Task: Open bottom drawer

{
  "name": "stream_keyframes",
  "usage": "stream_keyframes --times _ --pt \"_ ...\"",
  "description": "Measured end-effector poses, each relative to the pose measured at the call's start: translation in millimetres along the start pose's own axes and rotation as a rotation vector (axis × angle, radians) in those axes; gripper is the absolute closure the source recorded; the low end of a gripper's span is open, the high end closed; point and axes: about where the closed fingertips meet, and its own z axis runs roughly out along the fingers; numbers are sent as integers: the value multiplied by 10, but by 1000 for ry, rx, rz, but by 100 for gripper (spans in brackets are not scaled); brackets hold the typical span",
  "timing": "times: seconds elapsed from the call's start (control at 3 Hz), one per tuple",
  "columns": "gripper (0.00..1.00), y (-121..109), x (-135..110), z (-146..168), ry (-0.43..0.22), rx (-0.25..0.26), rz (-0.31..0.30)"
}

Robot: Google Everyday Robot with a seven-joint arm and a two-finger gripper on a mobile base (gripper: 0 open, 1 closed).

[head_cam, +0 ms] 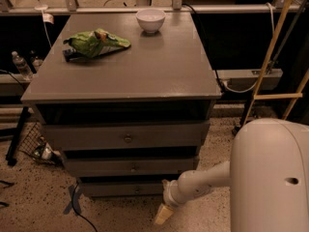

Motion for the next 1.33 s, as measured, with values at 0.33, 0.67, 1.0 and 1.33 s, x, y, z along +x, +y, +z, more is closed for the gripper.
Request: stream_keyframes --times 0.33,0.67,1.0,1.33 --pt "0 -40 86 71 39 6 -15" --pt "0 -131 346 264 144 20 -41" --pt "0 -192 572 417 237 41 -58" --pt "0 -324 719 550 246 99 -91"
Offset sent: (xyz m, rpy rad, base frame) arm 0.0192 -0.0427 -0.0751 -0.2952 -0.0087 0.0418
